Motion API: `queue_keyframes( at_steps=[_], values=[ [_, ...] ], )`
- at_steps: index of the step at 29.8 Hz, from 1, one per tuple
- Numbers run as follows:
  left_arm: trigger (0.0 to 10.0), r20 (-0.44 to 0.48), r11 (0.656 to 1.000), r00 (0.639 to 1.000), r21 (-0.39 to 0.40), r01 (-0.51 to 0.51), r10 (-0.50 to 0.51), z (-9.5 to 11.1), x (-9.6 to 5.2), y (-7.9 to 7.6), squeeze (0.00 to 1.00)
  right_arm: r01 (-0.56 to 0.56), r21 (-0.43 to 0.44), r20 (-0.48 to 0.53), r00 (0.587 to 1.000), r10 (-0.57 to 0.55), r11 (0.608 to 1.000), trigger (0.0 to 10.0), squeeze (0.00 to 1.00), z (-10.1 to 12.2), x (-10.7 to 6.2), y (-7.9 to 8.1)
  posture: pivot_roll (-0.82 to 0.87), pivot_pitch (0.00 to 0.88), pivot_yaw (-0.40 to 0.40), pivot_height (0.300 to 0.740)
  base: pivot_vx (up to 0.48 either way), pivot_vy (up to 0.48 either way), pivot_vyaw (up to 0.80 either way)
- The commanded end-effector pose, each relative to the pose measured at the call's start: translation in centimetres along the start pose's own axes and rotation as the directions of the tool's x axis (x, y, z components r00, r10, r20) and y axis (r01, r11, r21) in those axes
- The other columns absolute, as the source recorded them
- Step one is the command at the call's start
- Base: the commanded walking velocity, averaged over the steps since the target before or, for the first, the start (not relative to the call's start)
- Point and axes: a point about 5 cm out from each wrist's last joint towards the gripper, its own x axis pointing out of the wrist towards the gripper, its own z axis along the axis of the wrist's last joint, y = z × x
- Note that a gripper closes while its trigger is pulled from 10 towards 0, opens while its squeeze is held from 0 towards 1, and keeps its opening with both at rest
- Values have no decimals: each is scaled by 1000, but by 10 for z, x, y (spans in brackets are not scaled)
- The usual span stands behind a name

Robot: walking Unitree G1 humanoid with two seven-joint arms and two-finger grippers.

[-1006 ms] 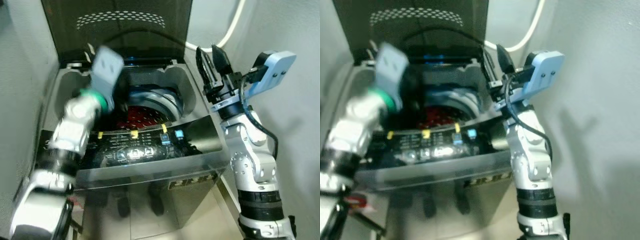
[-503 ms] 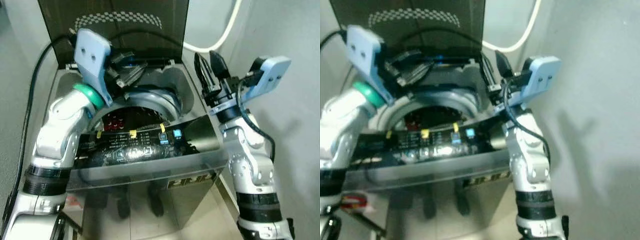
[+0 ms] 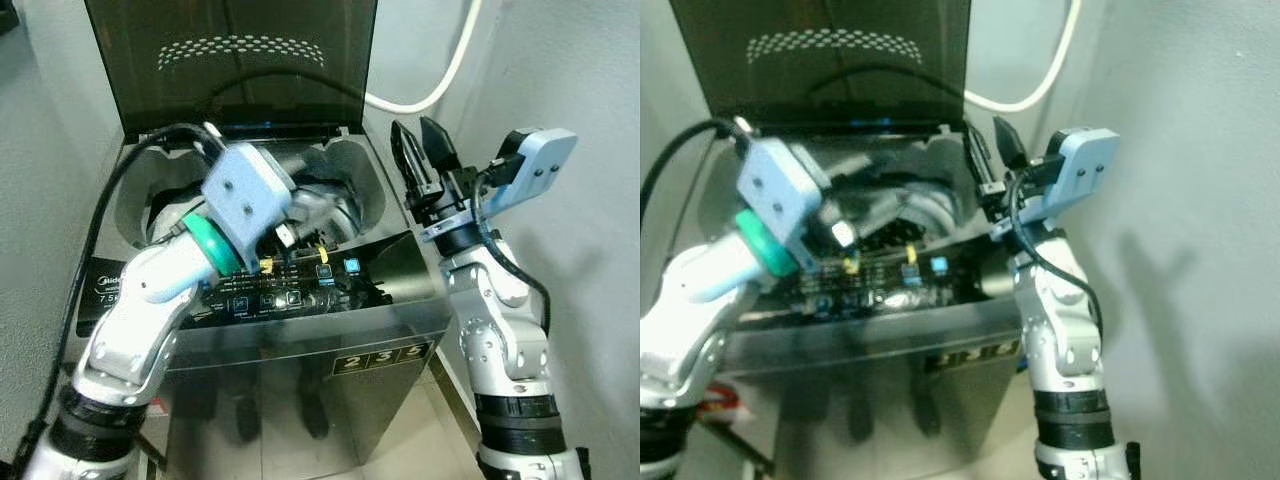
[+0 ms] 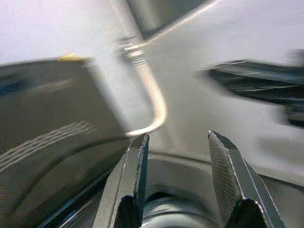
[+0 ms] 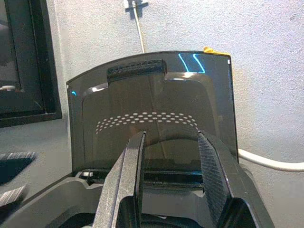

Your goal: Clothes washing

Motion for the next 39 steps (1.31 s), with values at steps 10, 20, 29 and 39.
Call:
queue_keyframes(
  at_steps=[10,20,29,39],
  values=[
    [10000,-99,854,882,-224,-470,460,-24,-16,47,0,83,-12,-71,994,-84,996,10000,0,-16,-12,-12,-1,70,6,740,0,0,0],
    [10000,-114,829,861,-232,-509,496,-26,-16,48,0,83,-22,-75,994,-84,996,10000,0,-17,-10,-12,-8,69,1,740,0,0,0],
    [10000,-124,816,850,-238,-526,512,-27,-15,48,0,83,-32,-78,993,-85,996,10000,0,-17,-9,-11,-8,69,1,740,-113,0,0],
    [10000,-128,816,849,-236,-528,513,-27,-14,48,0,77,-42,-86,993,-81,996,10000,0,-19,-10,-10,-7,72,2,740,-357,0,0]
  ],
)
